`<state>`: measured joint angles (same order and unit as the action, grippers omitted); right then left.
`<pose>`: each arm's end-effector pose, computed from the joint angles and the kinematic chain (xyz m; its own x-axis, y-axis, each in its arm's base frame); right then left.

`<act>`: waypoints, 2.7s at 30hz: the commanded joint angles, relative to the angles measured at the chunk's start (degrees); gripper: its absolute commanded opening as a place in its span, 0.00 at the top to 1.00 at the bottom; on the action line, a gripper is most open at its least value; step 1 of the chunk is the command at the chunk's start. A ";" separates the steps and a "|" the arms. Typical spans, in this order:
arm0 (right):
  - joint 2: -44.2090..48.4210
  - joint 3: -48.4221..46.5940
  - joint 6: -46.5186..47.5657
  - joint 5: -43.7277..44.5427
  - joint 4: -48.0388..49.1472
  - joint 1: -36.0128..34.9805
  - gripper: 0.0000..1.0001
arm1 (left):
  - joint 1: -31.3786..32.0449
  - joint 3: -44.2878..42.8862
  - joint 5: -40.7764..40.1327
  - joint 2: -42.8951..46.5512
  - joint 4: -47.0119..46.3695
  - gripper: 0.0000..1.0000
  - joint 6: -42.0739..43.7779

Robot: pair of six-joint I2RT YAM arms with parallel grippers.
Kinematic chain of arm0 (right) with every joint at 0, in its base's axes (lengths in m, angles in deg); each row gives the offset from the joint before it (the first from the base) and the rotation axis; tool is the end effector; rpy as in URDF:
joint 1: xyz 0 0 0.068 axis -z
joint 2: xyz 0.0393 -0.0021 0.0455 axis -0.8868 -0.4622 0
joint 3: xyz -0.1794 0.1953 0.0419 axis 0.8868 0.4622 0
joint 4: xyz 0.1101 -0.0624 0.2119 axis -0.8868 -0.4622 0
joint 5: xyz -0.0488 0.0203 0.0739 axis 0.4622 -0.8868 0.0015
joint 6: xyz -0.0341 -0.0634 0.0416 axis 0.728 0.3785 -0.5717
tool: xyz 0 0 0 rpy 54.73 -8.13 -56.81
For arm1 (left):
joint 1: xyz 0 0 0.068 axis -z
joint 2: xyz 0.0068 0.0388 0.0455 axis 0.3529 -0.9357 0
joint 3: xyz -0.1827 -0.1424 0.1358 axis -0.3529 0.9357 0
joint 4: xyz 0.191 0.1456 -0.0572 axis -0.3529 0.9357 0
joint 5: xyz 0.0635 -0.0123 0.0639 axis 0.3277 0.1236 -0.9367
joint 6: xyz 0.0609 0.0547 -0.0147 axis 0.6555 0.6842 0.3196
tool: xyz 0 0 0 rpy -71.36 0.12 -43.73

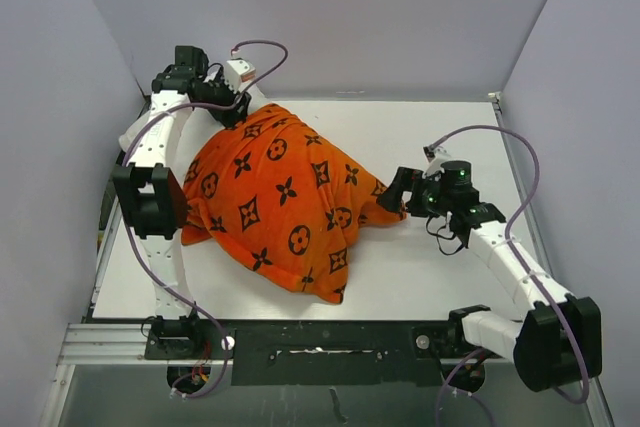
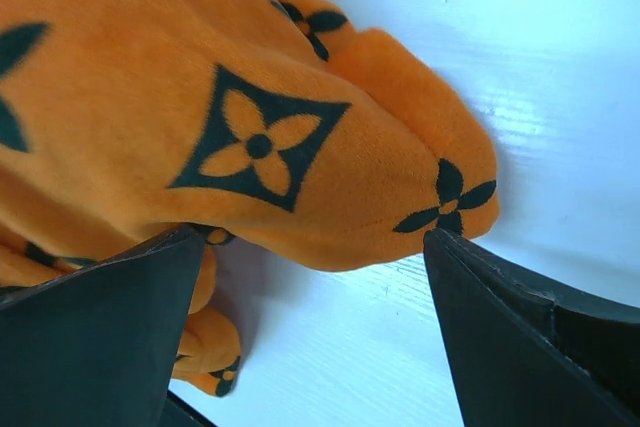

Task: Remove the pillowcase from the pillow
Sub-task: Remove the pillow from the pillowcase.

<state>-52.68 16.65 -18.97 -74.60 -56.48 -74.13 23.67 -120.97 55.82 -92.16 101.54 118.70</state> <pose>0.2394 0.0741 0.2348 -0.7206 0.3150 -0.6177 -0.1237 0.8182 0.5615 0.4738 -0.0631 0.2829 -0.4032 0.5401 -0.7387 0.7710 0.6354 0.0437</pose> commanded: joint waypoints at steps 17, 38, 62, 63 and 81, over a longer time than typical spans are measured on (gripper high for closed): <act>-17.06 -1.31 0.55 -17.96 21.65 -0.74 0.21 | -1.76 21.82 -1.54 4.72 14.55 1.00 12.19; 2.04 -8.57 3.24 -4.70 -1.98 26.95 1.00 | -12.06 44.70 -13.86 13.39 -10.64 1.00 15.00; 6.46 -19.68 7.45 14.41 -18.62 21.27 0.40 | -19.08 44.94 -11.06 11.48 -14.11 1.00 12.49; 8.99 -16.85 8.19 14.28 -18.74 18.22 0.35 | -18.44 44.69 -11.32 11.49 -14.03 1.00 12.00; -12.92 -6.15 15.85 47.79 -5.31 -59.00 0.02 | -15.25 43.08 -13.06 13.14 -12.16 1.00 10.40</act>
<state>-58.32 14.51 -6.34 -39.69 -65.59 -132.05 9.72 -81.67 60.30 -74.50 75.03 127.68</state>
